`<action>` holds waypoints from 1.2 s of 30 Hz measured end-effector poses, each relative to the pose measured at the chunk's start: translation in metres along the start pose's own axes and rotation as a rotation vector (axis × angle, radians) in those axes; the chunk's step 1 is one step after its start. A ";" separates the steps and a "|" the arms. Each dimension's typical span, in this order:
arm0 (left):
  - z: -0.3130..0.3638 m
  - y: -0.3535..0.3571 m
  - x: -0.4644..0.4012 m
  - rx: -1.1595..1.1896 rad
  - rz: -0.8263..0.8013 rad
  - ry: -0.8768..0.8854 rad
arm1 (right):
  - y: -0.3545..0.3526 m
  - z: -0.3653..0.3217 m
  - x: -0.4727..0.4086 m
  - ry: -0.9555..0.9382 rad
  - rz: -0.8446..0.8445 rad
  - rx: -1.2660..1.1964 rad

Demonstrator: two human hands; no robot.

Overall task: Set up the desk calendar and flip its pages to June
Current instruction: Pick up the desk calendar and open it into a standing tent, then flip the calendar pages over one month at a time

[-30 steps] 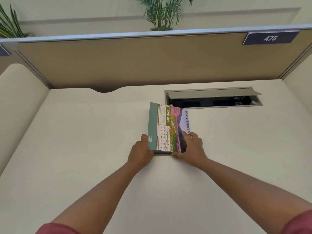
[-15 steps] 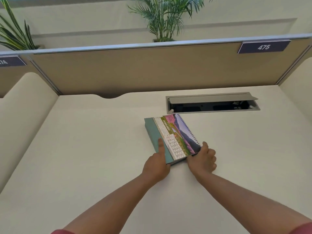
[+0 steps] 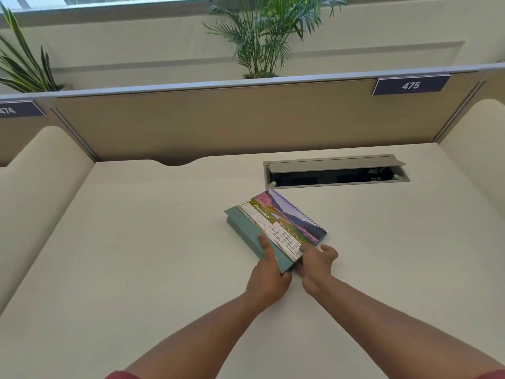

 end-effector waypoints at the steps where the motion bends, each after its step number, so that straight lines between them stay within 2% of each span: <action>1: 0.004 0.002 0.000 0.022 -0.023 0.013 | 0.003 0.003 0.001 0.035 -0.032 -0.065; 4: 0.012 0.001 0.000 0.019 -0.108 0.062 | 0.011 0.000 0.003 0.066 -0.165 -0.010; 6: 0.013 -0.014 -0.003 -0.054 -0.078 0.088 | 0.009 -0.006 -0.003 0.047 -0.179 0.079; 8: 0.008 -0.046 -0.004 -0.050 0.103 0.091 | 0.005 -0.015 -0.009 0.014 -0.186 0.135; 10: -0.001 -0.081 -0.009 0.083 0.309 0.064 | 0.001 -0.017 -0.014 0.005 -0.204 0.196; 12: -0.014 -0.108 -0.018 0.099 0.439 0.018 | -0.001 -0.017 -0.015 -0.015 -0.233 0.231; 14: -0.030 -0.118 -0.033 0.036 0.399 -0.046 | 0.001 -0.021 -0.016 -0.075 -0.254 0.272; 17: -0.044 -0.119 -0.046 0.190 0.273 -0.099 | 0.007 -0.039 -0.015 -0.231 -0.267 0.364; 24: -0.052 -0.120 -0.054 0.348 0.253 -0.114 | 0.014 -0.068 -0.008 -0.482 -0.379 0.457; 29: -0.062 -0.108 -0.051 0.284 0.140 -0.074 | 0.008 -0.066 -0.018 -0.490 -0.431 0.591; 32: -0.065 -0.099 -0.051 0.300 0.074 -0.077 | 0.002 -0.062 -0.028 -0.516 -0.425 0.770; 36: -0.059 -0.092 -0.050 0.353 0.022 -0.063 | 0.008 -0.066 -0.031 -0.532 -0.422 0.829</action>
Point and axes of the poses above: each hand's wrist, its own x-axis away from the middle knuckle, its own y-axis out of the palm, z = x × y, the point moved 8 cm from there along -x, towards the middle knuckle
